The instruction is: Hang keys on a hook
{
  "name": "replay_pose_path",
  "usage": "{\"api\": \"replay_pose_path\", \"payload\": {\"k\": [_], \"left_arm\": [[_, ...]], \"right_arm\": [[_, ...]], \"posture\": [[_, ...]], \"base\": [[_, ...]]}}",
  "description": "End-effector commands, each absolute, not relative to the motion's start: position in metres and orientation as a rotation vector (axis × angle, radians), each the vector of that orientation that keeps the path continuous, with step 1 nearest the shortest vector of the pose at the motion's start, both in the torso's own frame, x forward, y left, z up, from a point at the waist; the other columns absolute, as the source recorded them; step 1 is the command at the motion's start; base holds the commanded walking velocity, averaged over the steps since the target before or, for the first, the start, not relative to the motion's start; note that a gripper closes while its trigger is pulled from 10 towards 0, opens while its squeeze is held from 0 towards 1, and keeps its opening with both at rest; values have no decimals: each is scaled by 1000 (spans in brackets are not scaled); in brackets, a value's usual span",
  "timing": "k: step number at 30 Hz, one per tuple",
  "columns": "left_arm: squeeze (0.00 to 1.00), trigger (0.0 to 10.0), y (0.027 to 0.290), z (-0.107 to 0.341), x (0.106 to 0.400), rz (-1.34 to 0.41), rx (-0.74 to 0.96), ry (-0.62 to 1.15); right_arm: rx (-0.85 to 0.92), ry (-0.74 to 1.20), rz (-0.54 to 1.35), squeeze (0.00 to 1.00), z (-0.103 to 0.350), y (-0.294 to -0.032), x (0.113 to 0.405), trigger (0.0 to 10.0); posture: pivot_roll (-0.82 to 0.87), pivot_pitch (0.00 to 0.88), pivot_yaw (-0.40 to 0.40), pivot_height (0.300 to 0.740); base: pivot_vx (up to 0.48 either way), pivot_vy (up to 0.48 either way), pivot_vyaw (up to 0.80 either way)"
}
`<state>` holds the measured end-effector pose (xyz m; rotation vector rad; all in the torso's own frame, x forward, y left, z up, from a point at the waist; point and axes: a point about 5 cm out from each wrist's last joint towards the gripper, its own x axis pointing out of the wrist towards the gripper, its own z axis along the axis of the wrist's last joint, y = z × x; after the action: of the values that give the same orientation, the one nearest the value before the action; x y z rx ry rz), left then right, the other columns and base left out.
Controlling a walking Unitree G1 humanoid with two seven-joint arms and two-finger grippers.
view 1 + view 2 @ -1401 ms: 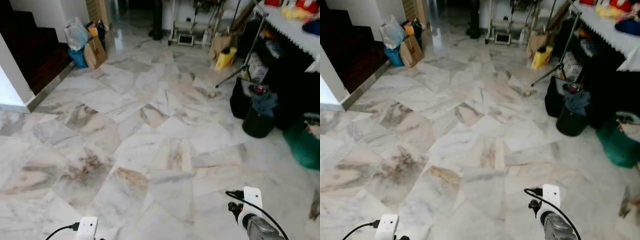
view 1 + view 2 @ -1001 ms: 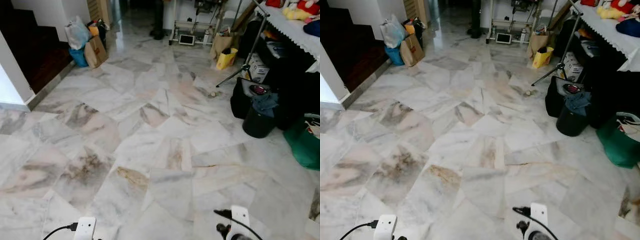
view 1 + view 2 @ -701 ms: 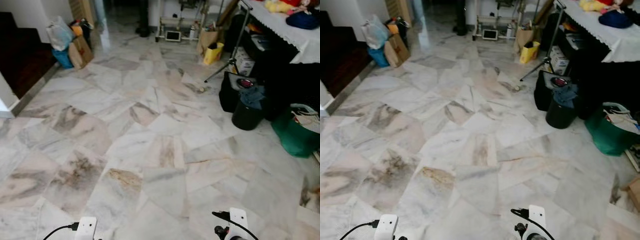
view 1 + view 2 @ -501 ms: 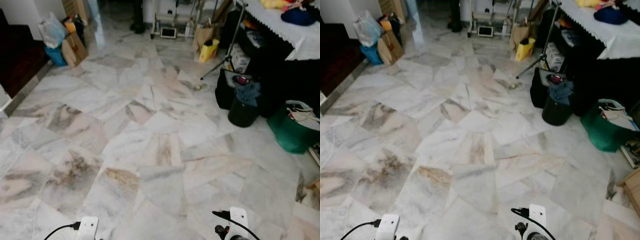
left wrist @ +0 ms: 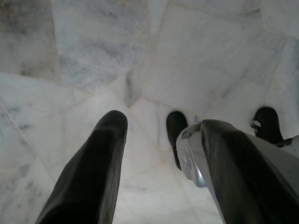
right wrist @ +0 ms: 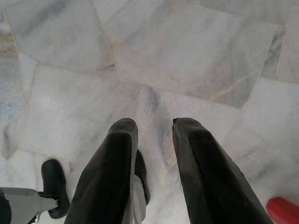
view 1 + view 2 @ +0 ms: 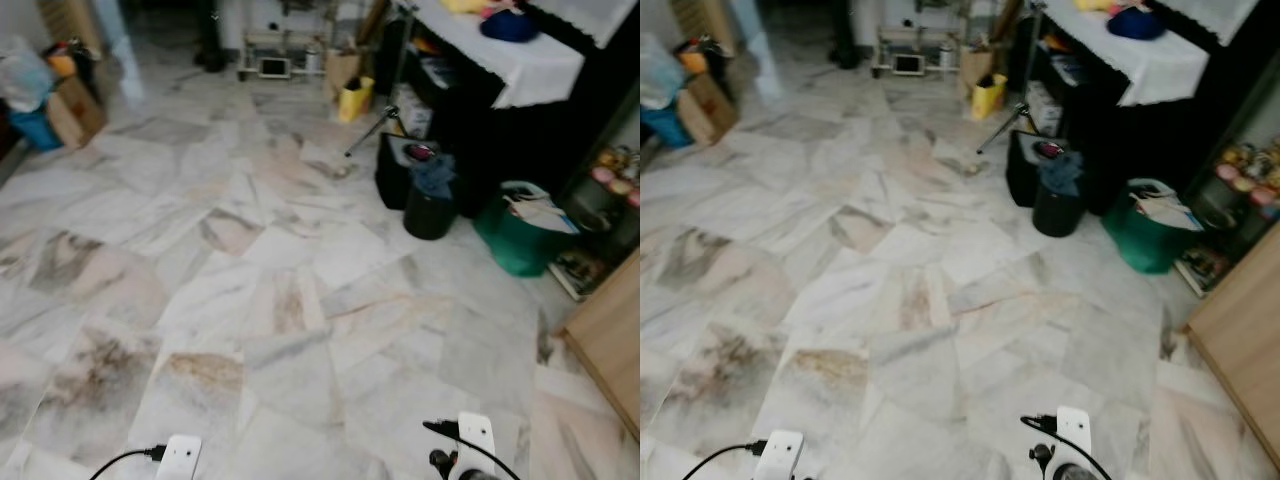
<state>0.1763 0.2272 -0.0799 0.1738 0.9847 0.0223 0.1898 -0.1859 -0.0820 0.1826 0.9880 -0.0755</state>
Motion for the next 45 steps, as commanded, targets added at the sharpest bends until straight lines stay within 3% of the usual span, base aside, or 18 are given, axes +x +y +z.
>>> {"api": "replay_pose_path", "payload": {"k": [1,16,37,45], "left_arm": [[0,10000,226,-83,170,5,190,1014],[0,10000,226,-82,174,8,209,1009],[0,10000,227,-80,177,54,130,999],[0,10000,225,-82,175,34,161,1015]], "right_arm": [[181,1002,-82,0,-83,-186,187,10000],[184,1009,-88,0,-84,-187,185,10000],[171,1015,-83,0,-84,-189,186,10000],[172,1017,-81,0,-84,-189,185,10000]], "posture": [[94,0,-38,740],[97,0,-34,740],[107,0,-46,740],[103,0,-44,740]], "base": [[0,-255,-756],[0,-201,-756],[0,0,-747],[0,-340,-741]]}}
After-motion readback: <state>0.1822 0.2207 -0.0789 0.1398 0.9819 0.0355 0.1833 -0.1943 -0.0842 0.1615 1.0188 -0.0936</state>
